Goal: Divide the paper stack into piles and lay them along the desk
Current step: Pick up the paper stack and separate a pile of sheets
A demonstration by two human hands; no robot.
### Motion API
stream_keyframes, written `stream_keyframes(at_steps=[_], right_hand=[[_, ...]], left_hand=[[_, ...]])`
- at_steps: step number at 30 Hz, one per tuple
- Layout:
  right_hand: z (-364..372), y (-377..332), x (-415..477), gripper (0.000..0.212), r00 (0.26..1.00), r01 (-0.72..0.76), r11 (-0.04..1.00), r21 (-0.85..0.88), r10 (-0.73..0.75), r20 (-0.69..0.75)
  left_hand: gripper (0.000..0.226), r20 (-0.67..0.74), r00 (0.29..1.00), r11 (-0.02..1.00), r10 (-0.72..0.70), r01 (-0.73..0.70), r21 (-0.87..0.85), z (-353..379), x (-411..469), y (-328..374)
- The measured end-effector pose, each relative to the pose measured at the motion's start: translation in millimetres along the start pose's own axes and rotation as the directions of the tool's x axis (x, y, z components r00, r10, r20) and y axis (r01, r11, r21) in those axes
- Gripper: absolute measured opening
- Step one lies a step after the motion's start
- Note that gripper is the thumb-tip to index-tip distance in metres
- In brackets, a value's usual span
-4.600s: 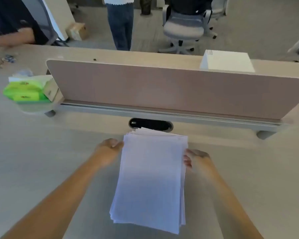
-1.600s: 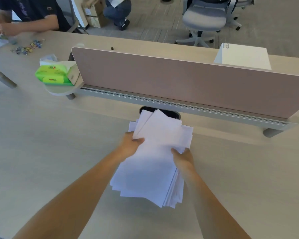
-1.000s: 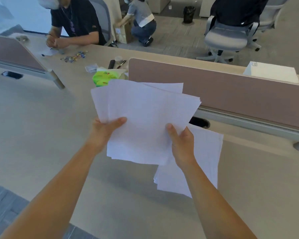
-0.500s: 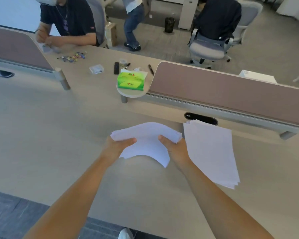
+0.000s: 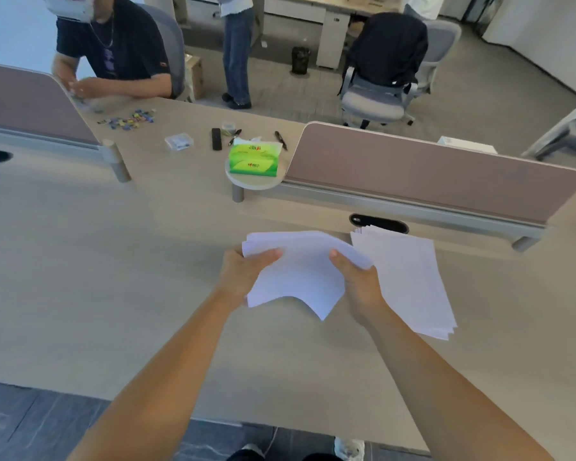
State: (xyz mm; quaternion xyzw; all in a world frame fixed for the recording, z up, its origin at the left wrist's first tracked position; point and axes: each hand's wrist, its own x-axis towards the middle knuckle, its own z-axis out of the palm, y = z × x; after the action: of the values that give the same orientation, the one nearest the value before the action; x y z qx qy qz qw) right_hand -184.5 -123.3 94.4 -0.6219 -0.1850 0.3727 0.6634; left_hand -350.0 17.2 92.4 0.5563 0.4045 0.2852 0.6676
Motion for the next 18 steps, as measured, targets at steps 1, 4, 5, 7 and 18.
stream_keyframes(at_steps=[1, 4, 5, 7, 18], right_hand=[[-0.3, -4.2, -0.8, 0.027, 1.0, 0.005, 1.0, 0.001, -0.005, -0.012], [-13.4, -2.7, -2.9, 0.036, 0.998, -0.014, 0.999, -0.038, 0.016, 0.062], [-18.1, 1.9, -4.2, 0.045, 0.993, -0.039, 0.995, -0.092, 0.049, 0.104], [-23.7, 13.0, -5.5, 0.06, 0.982, -0.076, 0.99, -0.118, 0.095, 0.162], [-11.3, 17.4, 8.0, 0.034, 0.997, -0.07, 0.997, -0.019, 0.071, 0.012]], left_hand=[[0.018, 0.006, 1.0, 1.0, 0.018, -0.018, 0.001, -3.1, 1.6, 1.6], [0.046, 0.174, 0.983, 0.997, 0.061, -0.069, 0.043, -22.9, 7.6, -10.0], [0.047, 0.234, 0.971, 0.993, 0.036, -0.061, 0.104, -27.3, 7.0, -17.6], [0.037, 0.249, 0.967, 0.978, -0.049, -0.004, 0.21, -30.6, 9.8, -40.3], [0.064, 0.036, 0.993, 0.993, -0.111, 0.109, 0.051, -12.0, 25.1, -66.2]])
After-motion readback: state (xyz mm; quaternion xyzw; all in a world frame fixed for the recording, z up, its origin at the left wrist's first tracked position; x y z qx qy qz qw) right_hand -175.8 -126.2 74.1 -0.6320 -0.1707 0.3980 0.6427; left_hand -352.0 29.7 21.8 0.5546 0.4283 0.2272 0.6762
